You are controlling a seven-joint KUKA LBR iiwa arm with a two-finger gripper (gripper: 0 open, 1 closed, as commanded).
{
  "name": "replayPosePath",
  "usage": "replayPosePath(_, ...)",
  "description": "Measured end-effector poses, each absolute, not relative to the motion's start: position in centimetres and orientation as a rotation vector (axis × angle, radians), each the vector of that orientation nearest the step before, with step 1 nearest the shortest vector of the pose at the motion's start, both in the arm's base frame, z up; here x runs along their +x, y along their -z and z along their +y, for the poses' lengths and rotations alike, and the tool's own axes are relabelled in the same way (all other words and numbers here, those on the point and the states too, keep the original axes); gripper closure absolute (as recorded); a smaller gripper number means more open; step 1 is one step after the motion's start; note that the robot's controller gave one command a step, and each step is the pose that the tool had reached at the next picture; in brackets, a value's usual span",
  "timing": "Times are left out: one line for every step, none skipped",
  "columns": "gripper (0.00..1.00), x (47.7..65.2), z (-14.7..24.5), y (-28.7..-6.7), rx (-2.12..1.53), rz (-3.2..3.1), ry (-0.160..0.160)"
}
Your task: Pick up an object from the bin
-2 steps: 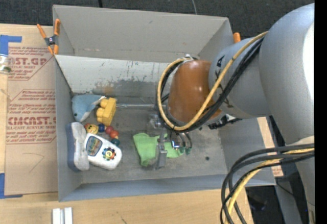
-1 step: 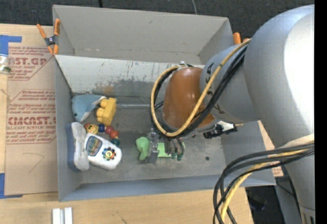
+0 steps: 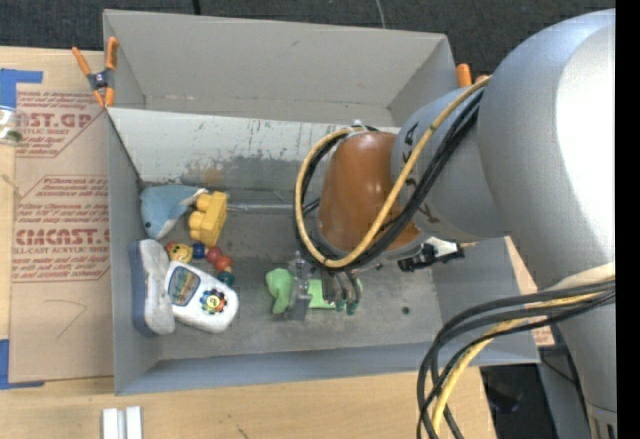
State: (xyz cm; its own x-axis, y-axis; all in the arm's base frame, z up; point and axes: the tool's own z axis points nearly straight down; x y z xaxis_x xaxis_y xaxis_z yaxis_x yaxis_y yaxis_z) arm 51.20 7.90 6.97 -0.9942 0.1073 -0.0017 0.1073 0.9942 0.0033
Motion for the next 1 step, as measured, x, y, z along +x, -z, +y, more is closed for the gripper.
replayPosePath(1.0,53.22,8.56,-21.53,0.221,3.128,-0.007)
